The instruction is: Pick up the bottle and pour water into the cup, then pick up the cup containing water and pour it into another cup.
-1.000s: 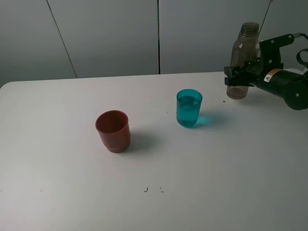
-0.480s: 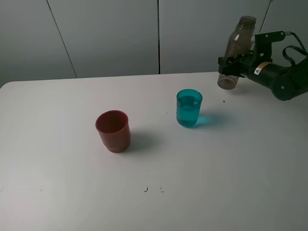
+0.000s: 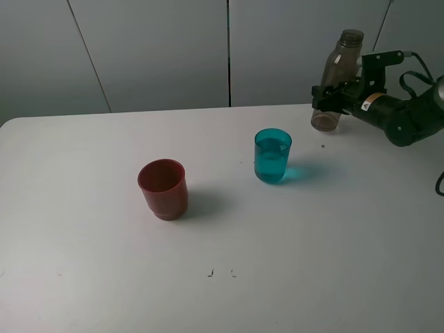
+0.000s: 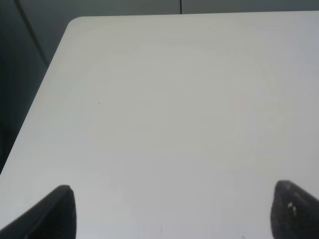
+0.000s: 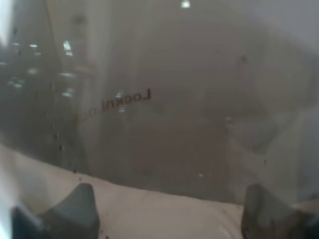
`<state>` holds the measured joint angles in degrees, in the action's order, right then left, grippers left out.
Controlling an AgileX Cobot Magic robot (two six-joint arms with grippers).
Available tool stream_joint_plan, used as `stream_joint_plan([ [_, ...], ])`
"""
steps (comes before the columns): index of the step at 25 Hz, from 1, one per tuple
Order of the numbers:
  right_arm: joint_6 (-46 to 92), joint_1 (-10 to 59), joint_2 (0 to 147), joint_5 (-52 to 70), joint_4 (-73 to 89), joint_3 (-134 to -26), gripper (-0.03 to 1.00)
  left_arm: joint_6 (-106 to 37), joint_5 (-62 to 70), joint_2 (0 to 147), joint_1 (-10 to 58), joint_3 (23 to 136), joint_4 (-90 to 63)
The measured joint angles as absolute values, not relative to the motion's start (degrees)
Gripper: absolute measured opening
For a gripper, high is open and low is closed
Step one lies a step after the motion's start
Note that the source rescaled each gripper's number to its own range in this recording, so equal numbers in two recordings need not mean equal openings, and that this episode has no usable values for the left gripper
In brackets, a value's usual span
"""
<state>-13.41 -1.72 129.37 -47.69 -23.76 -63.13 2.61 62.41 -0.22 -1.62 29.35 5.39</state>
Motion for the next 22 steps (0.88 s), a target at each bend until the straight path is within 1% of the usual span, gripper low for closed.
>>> stream_joint_plan([
  [13, -12.51, -1.72, 129.72, -45.91, -26.08, -63.37, 0.02, 2.61, 62.41, -0.22, -1.62, 29.35, 5.39],
  [14, -12.62, -1.72, 129.72, -45.91, -26.08, -63.37, 0.04, 2.61, 62.41, -0.22, -1.62, 29.35, 5.39],
  [15, -12.75, -1.72, 129.72, -45.91, -26.22, -63.37, 0.17, 2.61, 62.41, -0.22, -1.62, 29.35, 5.39],
  [16, -13.01, -1.72, 129.72, -45.91, -26.22, -63.37, 0.35, 2.61, 62.41, -0.22, -1.62, 29.35, 5.39],
  [17, -13.33, -1.72, 129.72, -46.03, -26.29, -63.43, 0.6, 2.61, 62.41, -0.22, -1.62, 29.35, 5.39],
  [18, -13.62, -1.72, 129.72, -45.92, -26.29, -63.51, 0.81, 2.61, 62.41, -0.22, -1.62, 29.35, 5.39],
  [19, -13.87, -1.72, 129.72, -45.58, -26.29, -63.68, 0.91, 2.61, 62.41, -0.22, -1.62, 29.35, 5.39],
  [21, -14.14, -1.72, 129.72, -43.76, -26.29, -63.66, 0.97, 2.61, 62.41, -0.22, -1.62, 29.35, 5.39],
  [22, -14.29, -1.72, 129.72, -42.99, -26.35, -63.66, 0.97, 2.61, 62.41, -0.22, -1.62, 29.35, 5.39],
])
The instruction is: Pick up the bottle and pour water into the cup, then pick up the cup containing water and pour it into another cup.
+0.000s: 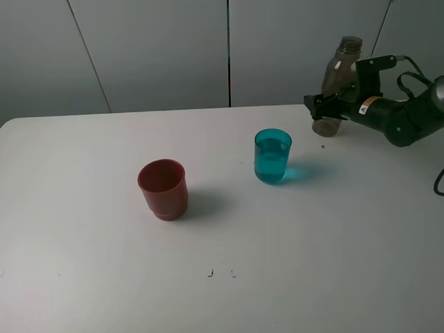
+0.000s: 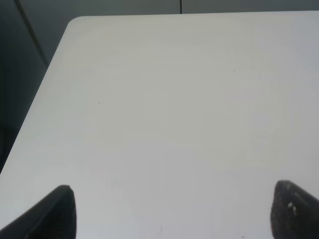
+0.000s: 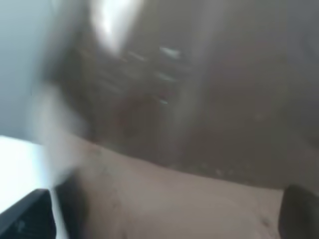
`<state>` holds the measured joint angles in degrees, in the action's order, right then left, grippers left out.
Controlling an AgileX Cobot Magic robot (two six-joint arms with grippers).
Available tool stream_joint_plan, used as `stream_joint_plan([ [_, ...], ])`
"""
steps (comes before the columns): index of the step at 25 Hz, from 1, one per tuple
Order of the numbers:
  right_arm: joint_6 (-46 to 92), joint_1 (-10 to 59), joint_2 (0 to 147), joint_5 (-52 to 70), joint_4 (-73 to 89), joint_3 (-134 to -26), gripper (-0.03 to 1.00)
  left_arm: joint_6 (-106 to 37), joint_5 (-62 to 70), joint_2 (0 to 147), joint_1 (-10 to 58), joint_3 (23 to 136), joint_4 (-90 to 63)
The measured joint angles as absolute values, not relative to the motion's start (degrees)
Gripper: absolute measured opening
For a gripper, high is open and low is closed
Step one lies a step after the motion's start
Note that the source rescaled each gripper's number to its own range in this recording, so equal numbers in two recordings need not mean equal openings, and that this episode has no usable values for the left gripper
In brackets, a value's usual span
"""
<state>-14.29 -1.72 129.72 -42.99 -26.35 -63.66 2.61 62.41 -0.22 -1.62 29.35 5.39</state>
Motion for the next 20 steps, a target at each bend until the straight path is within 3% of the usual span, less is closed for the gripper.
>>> stream_joint_plan([
  [8, -14.4, -1.72, 126.05, -40.44, -28.0, -60.07, 0.98, 2.61, 62.41, -0.22, -1.62, 29.35, 5.39],
  [20, -8.84, -1.72, 115.65, -39.68, -28.0, -46.54, 0.99, 2.61, 62.41, -0.22, -1.62, 29.35, 5.39],
])
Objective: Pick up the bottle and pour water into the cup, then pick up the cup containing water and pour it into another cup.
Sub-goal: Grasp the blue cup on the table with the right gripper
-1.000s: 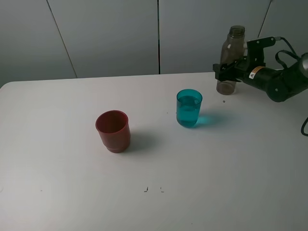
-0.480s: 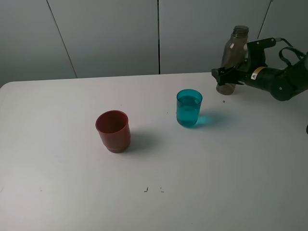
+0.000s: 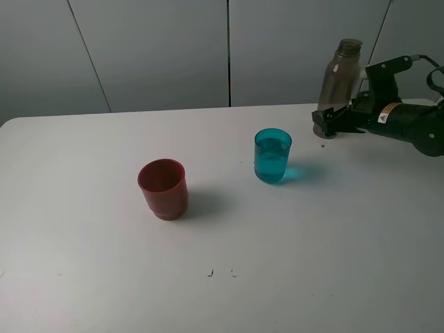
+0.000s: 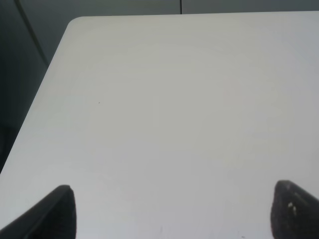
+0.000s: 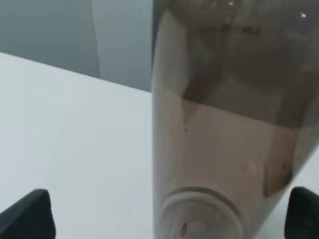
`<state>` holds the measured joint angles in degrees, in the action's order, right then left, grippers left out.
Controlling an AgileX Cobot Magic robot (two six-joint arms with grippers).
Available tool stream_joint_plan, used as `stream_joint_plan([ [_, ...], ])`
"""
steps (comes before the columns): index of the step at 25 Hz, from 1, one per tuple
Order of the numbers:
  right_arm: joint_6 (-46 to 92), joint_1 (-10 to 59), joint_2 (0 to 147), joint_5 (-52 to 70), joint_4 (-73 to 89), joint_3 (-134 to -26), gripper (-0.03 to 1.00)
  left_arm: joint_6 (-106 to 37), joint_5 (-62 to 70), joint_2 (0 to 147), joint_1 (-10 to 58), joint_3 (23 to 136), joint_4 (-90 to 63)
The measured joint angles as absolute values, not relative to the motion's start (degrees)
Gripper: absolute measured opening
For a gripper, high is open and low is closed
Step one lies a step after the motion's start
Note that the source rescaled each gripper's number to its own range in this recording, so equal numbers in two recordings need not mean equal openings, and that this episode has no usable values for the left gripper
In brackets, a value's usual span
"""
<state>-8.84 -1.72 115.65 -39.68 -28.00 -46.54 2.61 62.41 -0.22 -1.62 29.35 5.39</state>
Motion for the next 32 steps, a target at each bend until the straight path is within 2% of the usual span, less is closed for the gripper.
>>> stream_joint_plan([
  [17, -7.93, -1.72, 101.49, -33.77, -29.7, -28.93, 0.99, 2.7, 62.41, -0.22, -1.62, 29.35, 5.39],
  [24, -14.63, -1.72, 99.0, -33.77, -47.36, -24.25, 0.99, 2.7, 62.41, -0.22, -1.62, 29.35, 5.39],
  [32, -12.13, -1.72, 100.12, -42.89, -50.55, -24.0, 0.99, 2.7, 62.41, -0.22, -1.62, 29.35, 5.39],
])
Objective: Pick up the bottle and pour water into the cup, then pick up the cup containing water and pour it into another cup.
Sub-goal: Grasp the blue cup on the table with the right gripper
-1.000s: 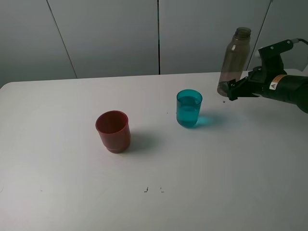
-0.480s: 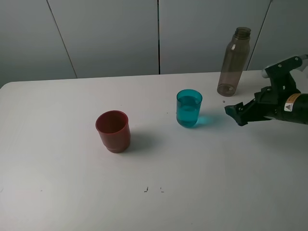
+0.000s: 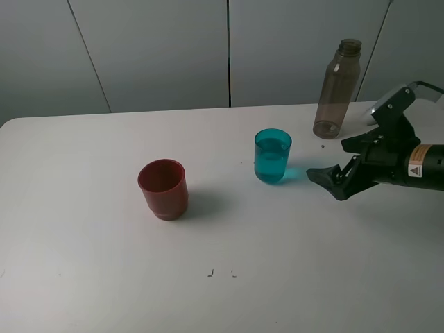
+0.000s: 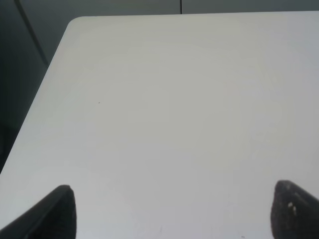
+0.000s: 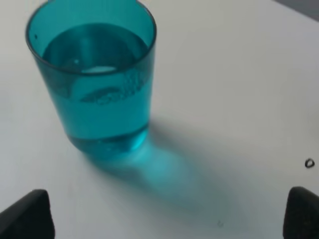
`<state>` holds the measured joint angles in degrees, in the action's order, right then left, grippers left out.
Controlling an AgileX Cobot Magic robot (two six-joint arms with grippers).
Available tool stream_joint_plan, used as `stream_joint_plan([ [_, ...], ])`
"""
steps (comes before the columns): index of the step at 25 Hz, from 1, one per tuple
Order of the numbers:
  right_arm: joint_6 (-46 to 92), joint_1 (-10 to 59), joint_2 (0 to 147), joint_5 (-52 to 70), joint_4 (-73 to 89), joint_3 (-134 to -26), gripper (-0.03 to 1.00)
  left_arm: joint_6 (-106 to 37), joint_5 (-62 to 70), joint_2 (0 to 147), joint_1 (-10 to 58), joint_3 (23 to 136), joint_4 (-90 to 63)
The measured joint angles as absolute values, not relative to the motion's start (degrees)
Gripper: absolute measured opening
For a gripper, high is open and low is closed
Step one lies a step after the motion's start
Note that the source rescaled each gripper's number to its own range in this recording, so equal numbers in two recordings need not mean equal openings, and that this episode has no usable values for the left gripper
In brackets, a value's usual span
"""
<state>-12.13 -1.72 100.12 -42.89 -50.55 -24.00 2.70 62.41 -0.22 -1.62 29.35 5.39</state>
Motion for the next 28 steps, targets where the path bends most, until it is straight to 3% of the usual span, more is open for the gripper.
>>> stream_joint_plan([
  [14, -10.3, 4.32, 116.13, -44.46, -51.83, -33.31, 0.99, 2.7, 62.41, -0.22, -1.62, 29.35, 5.39],
  [28, -7.87, 5.97, 117.52, -50.11, -47.31, -35.23, 0.99, 2.7, 62.41, -0.22, -1.62, 29.35, 5.39],
])
